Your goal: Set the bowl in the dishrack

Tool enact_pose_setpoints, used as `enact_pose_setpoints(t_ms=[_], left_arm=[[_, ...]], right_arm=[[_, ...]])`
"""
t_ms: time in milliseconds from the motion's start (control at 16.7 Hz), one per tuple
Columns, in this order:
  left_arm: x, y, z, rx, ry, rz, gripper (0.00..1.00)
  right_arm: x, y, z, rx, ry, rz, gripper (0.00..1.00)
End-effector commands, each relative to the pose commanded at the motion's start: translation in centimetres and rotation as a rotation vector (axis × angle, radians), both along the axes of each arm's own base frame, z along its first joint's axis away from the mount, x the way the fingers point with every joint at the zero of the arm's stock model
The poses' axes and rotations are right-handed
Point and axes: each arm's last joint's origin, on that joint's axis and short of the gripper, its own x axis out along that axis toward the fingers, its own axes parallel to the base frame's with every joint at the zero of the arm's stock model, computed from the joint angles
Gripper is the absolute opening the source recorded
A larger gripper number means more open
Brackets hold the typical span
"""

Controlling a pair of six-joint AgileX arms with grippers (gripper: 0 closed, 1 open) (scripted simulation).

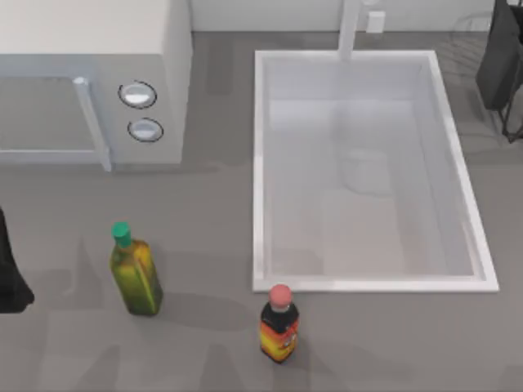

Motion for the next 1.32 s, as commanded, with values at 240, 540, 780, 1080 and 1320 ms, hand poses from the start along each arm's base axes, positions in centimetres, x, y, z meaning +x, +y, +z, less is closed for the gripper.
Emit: enact_pose_setpoints(t_ms=[240,540,780,1080,1320], left_arm=[[0.0,0.0,0.0,0.000,0.000,0.000,1.00],[0.0,0.0,0.0,0.000,0.000,0.000,1.00],[0.0,0.0,0.0,0.000,0.000,0.000,1.00],[0.0,0.0,0.0,0.000,0.000,0.000,1.00],[0.0,0.0,0.0,0.000,0.000,0.000,1.00]], right_arm=[[4.3,-1.8,-2.1,0.003,0.007,0.002,0.00],[12.9,-3.3,-9.1,0.000,0.005,0.000,0.00],[17.6,-1.9,-15.7,-0.006,-0.012,-0.002,0.00],[19.5,-0.1,-19.9,-0.002,-0.001,-0.003,0.00],[19.5,-0.1,-19.9,-0.002,-0.001,-0.003,0.00]])
